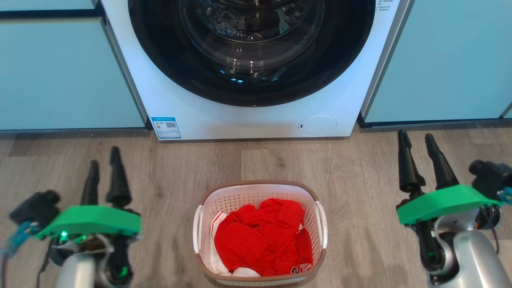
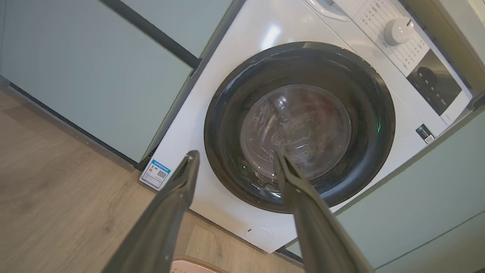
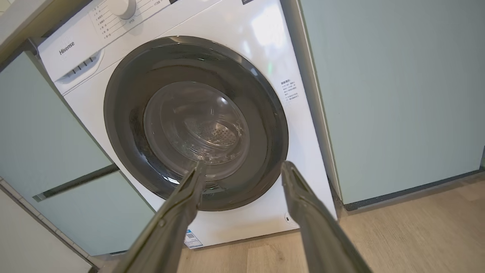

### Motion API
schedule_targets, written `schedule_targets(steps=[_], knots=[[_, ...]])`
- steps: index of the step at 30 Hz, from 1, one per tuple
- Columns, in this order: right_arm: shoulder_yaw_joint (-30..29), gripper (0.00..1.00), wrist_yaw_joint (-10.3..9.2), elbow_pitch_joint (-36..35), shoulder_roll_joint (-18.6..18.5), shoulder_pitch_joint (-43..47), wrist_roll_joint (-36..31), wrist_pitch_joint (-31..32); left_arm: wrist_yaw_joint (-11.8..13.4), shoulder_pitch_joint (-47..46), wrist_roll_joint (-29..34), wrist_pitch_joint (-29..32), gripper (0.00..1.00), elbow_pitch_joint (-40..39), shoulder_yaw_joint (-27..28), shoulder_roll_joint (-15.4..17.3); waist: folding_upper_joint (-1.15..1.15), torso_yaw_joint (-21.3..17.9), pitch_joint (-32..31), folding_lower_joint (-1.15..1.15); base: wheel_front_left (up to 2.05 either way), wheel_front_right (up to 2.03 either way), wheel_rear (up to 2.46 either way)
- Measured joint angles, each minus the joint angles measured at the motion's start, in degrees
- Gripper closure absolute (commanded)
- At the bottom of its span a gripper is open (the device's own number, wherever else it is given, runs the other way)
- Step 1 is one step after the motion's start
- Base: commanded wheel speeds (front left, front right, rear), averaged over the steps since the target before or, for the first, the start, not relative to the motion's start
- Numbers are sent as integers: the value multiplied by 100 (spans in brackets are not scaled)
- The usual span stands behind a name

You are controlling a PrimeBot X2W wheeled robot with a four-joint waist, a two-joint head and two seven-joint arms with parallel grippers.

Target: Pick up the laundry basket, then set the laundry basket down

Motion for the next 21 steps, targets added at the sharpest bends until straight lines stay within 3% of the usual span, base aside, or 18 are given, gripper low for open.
schedule_targets(steps=[6, 11, 21], knots=[[154, 0, 1, 2, -22, -1, -592, -68, 154, 7, 639, -92, 0, 83, -397, 1, 0, 0, -27, 0, 0, 0, 0], [131, 0, 1, 44, 12, 1, -1132, -176, 433, 22, 1350, -192, 0, 268, -949, 208, 0, -16, -51, 0, 0, 0, 0], [155, 0, 1, 401, 73, 71, -1639, -325, 773, -5, 1768, -341, 0, 517, -1589, 370, 0, -39, -59, 0, 0, 0, 0]])
